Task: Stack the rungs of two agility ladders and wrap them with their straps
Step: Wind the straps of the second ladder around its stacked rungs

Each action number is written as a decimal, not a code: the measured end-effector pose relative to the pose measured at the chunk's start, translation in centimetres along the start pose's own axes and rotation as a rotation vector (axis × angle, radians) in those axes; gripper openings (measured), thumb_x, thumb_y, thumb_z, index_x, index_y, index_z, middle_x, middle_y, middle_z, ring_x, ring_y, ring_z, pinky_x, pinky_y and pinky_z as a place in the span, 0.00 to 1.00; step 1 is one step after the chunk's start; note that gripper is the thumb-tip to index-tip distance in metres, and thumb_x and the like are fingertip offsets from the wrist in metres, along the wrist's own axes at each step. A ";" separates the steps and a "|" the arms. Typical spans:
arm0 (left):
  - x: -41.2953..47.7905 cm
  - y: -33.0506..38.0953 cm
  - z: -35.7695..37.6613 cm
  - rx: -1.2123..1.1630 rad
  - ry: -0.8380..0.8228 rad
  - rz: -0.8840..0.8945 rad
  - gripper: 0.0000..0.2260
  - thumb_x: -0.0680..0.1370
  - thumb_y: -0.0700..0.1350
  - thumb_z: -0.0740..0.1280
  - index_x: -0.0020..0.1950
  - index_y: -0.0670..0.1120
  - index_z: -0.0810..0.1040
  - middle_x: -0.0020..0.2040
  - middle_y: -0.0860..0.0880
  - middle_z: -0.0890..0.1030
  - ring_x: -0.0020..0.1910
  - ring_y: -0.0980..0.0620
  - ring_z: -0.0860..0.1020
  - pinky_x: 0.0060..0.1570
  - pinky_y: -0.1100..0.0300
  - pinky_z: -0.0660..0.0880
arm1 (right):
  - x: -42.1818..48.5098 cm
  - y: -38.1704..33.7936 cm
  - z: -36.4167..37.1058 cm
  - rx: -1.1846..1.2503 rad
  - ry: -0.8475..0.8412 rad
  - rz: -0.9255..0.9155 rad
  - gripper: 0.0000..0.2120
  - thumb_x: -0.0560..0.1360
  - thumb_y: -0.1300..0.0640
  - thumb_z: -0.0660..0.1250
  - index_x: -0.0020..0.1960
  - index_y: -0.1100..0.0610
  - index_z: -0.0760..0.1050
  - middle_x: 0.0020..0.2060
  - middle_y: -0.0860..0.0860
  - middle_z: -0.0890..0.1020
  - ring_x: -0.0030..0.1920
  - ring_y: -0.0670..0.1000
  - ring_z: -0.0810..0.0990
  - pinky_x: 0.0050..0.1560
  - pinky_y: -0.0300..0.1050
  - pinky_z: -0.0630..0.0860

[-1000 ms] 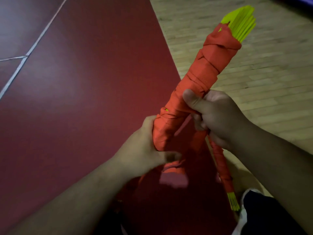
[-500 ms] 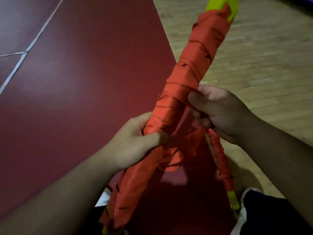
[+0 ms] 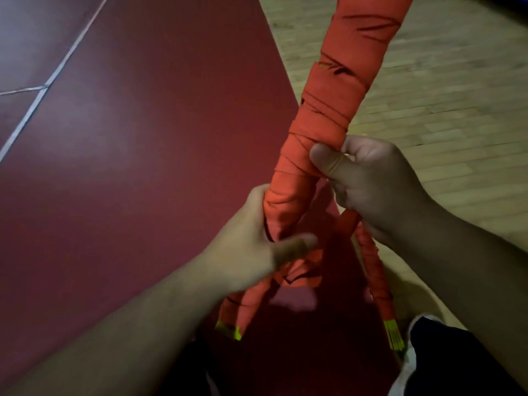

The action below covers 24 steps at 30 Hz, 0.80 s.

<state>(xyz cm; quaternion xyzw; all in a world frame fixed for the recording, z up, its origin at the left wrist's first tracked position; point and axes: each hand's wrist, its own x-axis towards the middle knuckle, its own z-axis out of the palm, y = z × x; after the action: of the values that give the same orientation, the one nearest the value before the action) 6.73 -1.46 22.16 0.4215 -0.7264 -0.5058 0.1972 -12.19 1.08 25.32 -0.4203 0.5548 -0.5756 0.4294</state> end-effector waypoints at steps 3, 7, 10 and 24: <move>-0.4 -0.1 1.2 0.187 0.197 0.041 0.38 0.61 0.61 0.78 0.62 0.61 0.60 0.53 0.61 0.79 0.50 0.67 0.78 0.43 0.75 0.71 | -0.3 0.0 0.5 -0.095 0.008 -0.064 0.10 0.74 0.51 0.75 0.38 0.52 0.78 0.21 0.39 0.75 0.22 0.38 0.73 0.26 0.28 0.66; -0.2 -0.2 0.8 0.210 0.296 0.087 0.26 0.64 0.59 0.74 0.53 0.59 0.62 0.50 0.55 0.80 0.45 0.59 0.80 0.42 0.62 0.75 | 0.0 -0.1 0.1 -0.128 0.080 0.003 0.24 0.63 0.35 0.76 0.35 0.54 0.72 0.24 0.43 0.72 0.25 0.44 0.66 0.28 0.41 0.65; -0.1 0.0 -0.1 0.183 0.252 0.095 0.22 0.65 0.53 0.76 0.53 0.59 0.69 0.46 0.57 0.82 0.42 0.59 0.81 0.42 0.63 0.76 | 0.2 -0.4 -0.4 -0.174 0.081 0.039 0.33 0.55 0.28 0.77 0.37 0.54 0.70 0.24 0.45 0.72 0.27 0.47 0.66 0.32 0.46 0.64; -0.6 1.2 -2.5 -0.734 -0.272 -0.049 0.25 0.69 0.48 0.74 0.58 0.33 0.74 0.53 0.27 0.74 0.46 0.34 0.75 0.45 0.50 0.77 | 1.0 0.0 -1.8 0.059 -0.205 0.142 0.20 0.62 0.35 0.74 0.42 0.48 0.77 0.26 0.46 0.71 0.26 0.44 0.65 0.29 0.42 0.59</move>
<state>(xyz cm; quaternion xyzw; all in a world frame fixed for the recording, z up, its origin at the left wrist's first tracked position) 8.32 -2.23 24.35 0.2692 -0.5063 -0.7878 0.2249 -14.16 0.64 25.32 -0.4235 0.5191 -0.5139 0.5358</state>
